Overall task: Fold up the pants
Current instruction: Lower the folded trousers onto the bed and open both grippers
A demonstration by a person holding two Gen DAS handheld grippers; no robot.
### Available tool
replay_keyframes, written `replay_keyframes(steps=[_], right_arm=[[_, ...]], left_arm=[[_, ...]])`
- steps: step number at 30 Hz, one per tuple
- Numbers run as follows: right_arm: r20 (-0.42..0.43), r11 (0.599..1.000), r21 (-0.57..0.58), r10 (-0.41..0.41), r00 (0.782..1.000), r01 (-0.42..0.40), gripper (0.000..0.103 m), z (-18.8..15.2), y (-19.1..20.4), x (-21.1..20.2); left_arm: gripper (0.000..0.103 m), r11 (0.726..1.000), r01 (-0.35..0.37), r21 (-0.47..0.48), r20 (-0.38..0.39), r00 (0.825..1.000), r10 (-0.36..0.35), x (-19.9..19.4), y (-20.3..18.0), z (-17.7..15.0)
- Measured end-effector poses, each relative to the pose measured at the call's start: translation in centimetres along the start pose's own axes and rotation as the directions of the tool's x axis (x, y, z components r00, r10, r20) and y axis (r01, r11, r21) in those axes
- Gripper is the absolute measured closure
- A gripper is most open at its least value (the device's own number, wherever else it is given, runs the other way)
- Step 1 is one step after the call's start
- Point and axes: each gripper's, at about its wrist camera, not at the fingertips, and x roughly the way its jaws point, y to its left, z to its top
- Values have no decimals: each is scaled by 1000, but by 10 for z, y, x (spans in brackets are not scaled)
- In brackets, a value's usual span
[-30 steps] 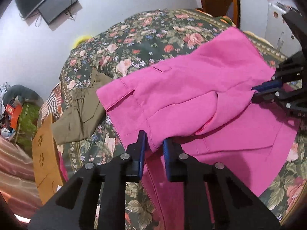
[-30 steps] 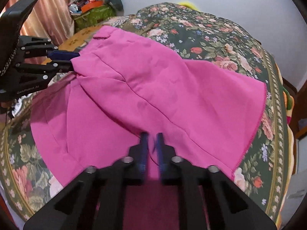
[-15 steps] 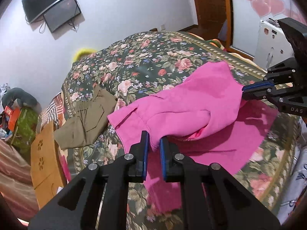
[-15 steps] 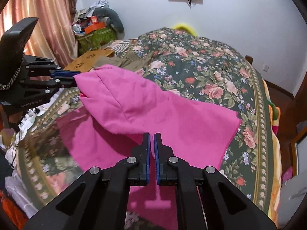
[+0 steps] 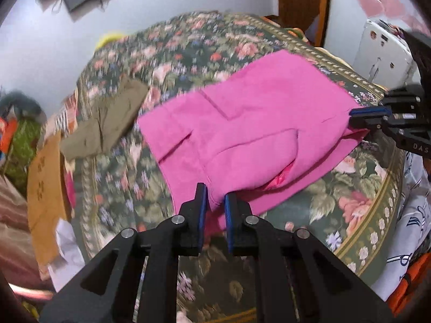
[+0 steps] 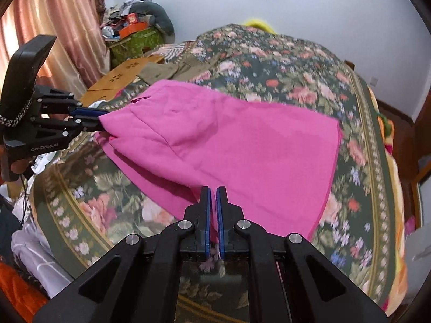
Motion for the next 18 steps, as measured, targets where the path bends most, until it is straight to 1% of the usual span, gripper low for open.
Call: replay_keyframes(steps=[1,3,5,6,7,8,9,10,13,15,17,18], right_arm=[[-8,1000,17,7,1000,-7,99,-2,-2,0],[-25,999,49,11,1000,-10,94,-7,-7,-2],[-25,997,73,2,1000,0,80,-9,-11,-8],[-14,996,92,-5,1000,7,77,-9,-14,-14],[-3,995,103,-11,1000,11,73,-9,-17,-19],[9,993,113,-17,1000,15,71,-9,-20,-24],[27,991,128,-29,999,25,70,-8,-25,-31],[37,990,138,-39,999,33,69,-7,-29,-35],[64,982,180,-72,995,59,68,-4,-42,-45],[72,975,208,-88,993,72,67,-3,-50,-46],[66,968,236,-100,993,82,67,-4,-56,-44],[59,965,249,-100,993,82,67,-7,-57,-43]], left_arm=[[87,1000,7,-12,-1,1000,-7,-1,2,-2],[81,999,18,-47,6,1000,-18,-7,9,-6],[77,995,25,-93,24,999,-23,-17,19,-9],[72,993,29,-118,33,999,-25,-22,25,-10],[66,990,33,-134,40,999,-28,-26,30,-11],[62,986,39,-164,52,998,-31,-30,37,-11],[56,981,43,-188,60,998,-33,-33,42,-10],[53,974,52,-220,66,997,-38,-36,50,-11],[53,957,85,-278,57,996,-72,-31,61,-8],[53,941,114,-320,22,993,-113,-20,64,-8],[54,924,154,-351,-22,985,-172,-5,61,-9],[55,918,159,-362,-45,981,-188,3,59,-10]])
